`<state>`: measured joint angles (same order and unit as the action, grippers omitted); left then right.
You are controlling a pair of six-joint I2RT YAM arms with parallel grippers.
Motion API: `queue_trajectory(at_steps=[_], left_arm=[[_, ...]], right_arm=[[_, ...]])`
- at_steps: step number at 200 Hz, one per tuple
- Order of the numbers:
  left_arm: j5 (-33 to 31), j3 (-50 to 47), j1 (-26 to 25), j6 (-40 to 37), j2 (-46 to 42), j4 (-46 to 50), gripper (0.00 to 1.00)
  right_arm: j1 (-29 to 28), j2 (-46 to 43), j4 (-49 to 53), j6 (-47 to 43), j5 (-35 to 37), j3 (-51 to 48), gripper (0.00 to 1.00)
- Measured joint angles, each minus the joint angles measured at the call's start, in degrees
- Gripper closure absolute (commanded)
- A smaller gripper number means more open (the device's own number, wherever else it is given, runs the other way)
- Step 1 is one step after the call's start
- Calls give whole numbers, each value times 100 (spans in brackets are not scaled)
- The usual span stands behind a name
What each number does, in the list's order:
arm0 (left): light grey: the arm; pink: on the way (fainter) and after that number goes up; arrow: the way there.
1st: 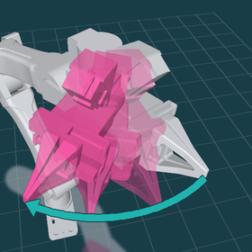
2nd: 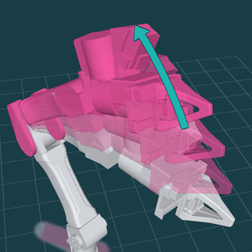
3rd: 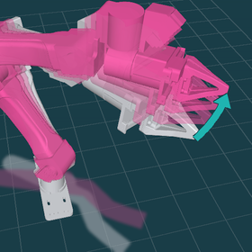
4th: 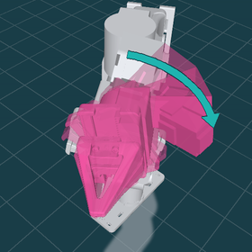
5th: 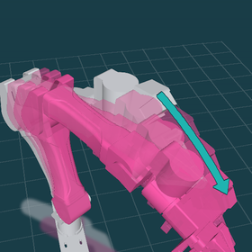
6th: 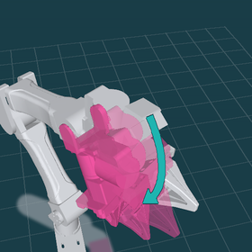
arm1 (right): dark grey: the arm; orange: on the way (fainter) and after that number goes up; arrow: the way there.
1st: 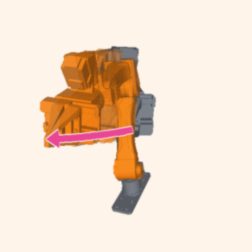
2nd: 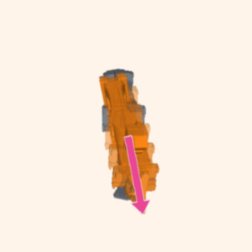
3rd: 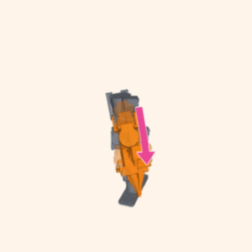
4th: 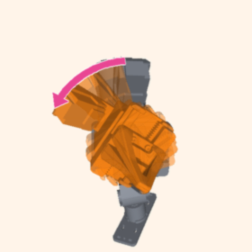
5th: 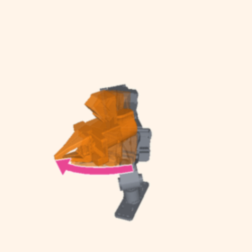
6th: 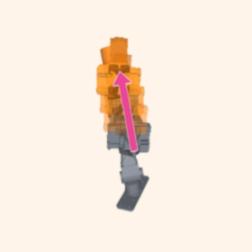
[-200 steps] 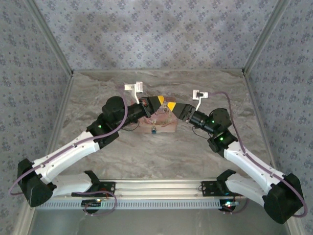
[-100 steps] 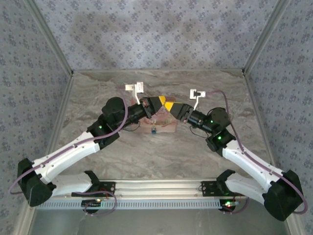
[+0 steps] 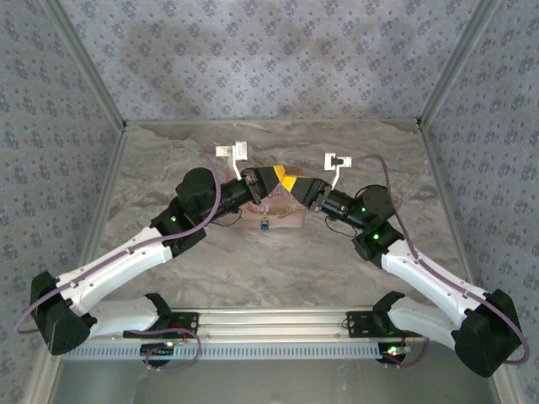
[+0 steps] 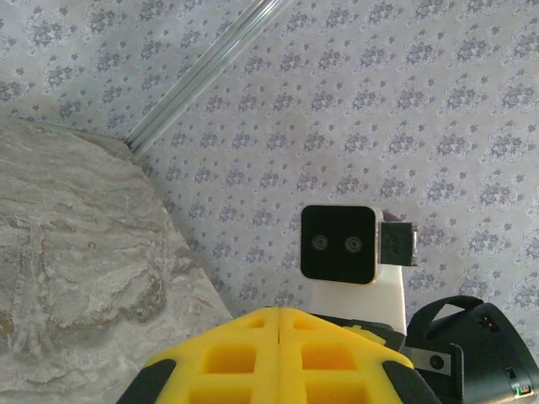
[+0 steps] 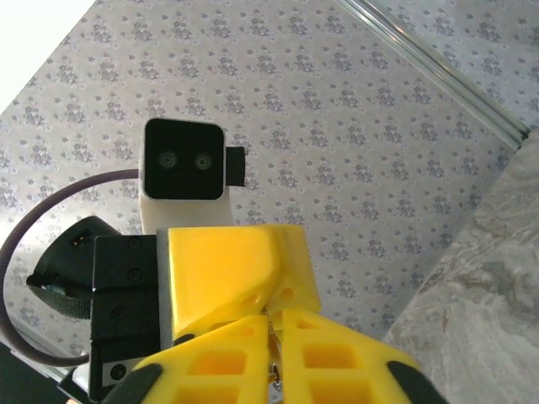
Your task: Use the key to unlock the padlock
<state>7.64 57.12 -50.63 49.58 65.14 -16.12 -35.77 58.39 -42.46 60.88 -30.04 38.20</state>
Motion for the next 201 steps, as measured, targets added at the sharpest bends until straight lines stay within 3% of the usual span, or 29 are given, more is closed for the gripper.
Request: queue_trajectory(at_steps=[75, 94, 161, 201], left_arm=[[-63, -160, -2, 39, -127, -52, 100], [-76, -197, -31, 11, -190, -28, 71], [-173, -216, -39, -17, -442, 197, 60], [-245, -216, -39, -72, -439, 588, 40]], right_arm=[[0, -28, 96, -59, -79, 0, 100], [0, -125, 208, -162, -94, 0, 100], [81, -459, 643, -507, -87, 0, 100], [201, -634, 1292, -804, -87, 61, 100]])
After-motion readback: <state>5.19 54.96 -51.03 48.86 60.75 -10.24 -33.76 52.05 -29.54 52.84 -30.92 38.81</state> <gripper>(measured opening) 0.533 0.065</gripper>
